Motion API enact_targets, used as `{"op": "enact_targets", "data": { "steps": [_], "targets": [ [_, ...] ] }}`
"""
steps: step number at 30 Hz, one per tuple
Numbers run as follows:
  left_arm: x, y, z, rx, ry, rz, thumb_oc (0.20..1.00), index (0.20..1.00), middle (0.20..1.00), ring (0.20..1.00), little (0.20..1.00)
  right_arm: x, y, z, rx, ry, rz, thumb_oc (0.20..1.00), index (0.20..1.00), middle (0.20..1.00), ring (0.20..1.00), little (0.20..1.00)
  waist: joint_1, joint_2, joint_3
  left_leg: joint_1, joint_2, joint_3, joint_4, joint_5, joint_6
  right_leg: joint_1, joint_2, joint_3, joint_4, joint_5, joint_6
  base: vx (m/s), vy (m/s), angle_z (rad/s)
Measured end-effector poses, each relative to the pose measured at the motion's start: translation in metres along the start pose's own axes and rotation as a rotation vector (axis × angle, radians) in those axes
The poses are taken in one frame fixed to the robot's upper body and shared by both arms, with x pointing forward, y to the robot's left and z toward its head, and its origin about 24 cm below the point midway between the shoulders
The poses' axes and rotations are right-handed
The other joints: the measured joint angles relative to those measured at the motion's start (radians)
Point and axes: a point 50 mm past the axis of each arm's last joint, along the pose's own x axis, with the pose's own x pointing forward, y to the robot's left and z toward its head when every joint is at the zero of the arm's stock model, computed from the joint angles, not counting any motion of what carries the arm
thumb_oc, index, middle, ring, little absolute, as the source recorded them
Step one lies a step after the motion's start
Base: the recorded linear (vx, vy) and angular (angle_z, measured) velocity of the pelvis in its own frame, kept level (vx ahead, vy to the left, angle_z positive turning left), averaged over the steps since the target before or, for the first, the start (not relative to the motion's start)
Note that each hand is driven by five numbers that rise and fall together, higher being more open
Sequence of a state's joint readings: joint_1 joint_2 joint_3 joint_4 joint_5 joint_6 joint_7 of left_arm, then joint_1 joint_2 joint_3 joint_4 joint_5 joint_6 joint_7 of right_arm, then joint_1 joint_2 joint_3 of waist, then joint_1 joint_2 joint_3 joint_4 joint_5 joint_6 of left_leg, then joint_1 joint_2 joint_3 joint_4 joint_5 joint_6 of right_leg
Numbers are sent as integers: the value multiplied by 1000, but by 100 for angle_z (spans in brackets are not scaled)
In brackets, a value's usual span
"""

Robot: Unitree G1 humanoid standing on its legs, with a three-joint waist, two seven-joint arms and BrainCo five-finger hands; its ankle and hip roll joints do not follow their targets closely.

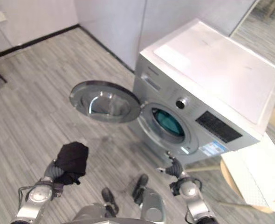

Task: Grab the laundry basket,head to the washer,open it,put in the laundry and shut it.

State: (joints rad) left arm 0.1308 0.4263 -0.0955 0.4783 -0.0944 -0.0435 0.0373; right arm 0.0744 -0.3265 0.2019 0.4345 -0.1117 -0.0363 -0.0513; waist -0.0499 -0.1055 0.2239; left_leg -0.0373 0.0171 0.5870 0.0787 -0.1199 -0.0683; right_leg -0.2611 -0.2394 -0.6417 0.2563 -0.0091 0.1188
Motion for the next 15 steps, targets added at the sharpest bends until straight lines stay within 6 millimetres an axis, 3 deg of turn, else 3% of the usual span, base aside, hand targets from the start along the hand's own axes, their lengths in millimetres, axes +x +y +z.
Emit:
{"op": "enact_targets", "data": {
  "steps": [1,3,4,6,8,9,10,11,12,13,14,15],
  "targets": [
    [2,-3,1,-2,2,-9,200,200,200,200,200,0,-3,-3,-8,9,-8,1000,1000,1000,1000,1000,-8,11,5,7,0,4,10,-9,64,5,4,16,12,-1,-21,257,-234,-52],
    [0,-8,1,6,-2,-31,200,200,200,200,200,-7,-5,-11,-21,35,-7,1000,1000,1000,1000,1000,-31,34,-15,11,13,16,23,-21,40,7,41,72,28,-27,-60,180,-184,-15],
    [-1,-11,2,23,-10,-52,200,200,200,200,200,-11,-4,-21,-28,69,2,1000,1000,1000,1000,1000,-29,33,-17,35,22,9,63,-12,48,36,71,93,13,-54,-105,219,-194,-17],
    [-2,-11,1,32,-8,-64,200,200,200,200,200,-12,0,-23,-16,77,9,1000,1000,1000,1000,1000,-22,9,-26,-9,72,-25,268,-32,21,56,81,109,27,-87,-158,217,-91,-56],
    [-5,-26,-5,25,10,-107,200,200,200,200,200,-11,-9,-21,-40,64,-7,1000,1000,1000,1000,1000,-10,30,-49,-79,130,-123,506,-25,38,127,147,215,-68,-61,-215,218,42,-103],
    [-5,-33,-4,33,5,-136,200,200,200,200,200,-10,-15,-19,-49,57,-22,1000,1000,1000,1000,1000,10,41,-65,-123,141,-213,552,-51,30,141,174,250,-119,-37,-231,163,115,-126],
    [-5,-37,0,36,-13,-149,200,200,200,200,200,-9,-17,-15,-45,41,-37,1000,1000,1000,1000,1000,13,40,-68,-136,138,-255,491,-75,8,151,191,299,-143,-23,-227,201,150,-105],
    [-4,-39,4,29,-28,-152,200,200,200,200,200,-7,-19,-13,-41,29,-50,1000,1000,1000,1000,1000,1,40,-68,-161,133,-301,447,-75,9,161,195,306,-165,-23,-216,83,80,-83],
    [-2,-41,7,24,-40,-156,200,200,200,200,200,-6,-20,-13,-38,37,-52,1000,1000,1000,1000,1000,6,30,-63,-151,118,-332,320,-70,11,167,195,338,-176,-16,-206,22,120,-94],
    [0,-43,12,18,-54,-160,200,200,200,200,200,-6,-23,-15,-35,46,-60,1000,1000,1000,1000,1000,3,25,-57,-152,120,-362,177,-18,10,184,200,363,-191,7,-208,-16,80,-106],
    [2,-44,14,16,-58,-160,200,200,200,200,200,-7,-24,-18,-38,56,-66,1000,1000,1000,1000,1000,-7,27,-55,-171,120,-380,141,10,8,201,207,389,-201,8,-208,0,117,-99],
    [3,-46,14,13,-58,-163,200,200,200,200,200,-8,-25,-24,-41,79,-69,1000,1000,1000,1000,1000,-3,26,-51,-181,102,-441,92,34,-9,212,207,408,-207,10,-205,24,68,-70]
  ]
}}
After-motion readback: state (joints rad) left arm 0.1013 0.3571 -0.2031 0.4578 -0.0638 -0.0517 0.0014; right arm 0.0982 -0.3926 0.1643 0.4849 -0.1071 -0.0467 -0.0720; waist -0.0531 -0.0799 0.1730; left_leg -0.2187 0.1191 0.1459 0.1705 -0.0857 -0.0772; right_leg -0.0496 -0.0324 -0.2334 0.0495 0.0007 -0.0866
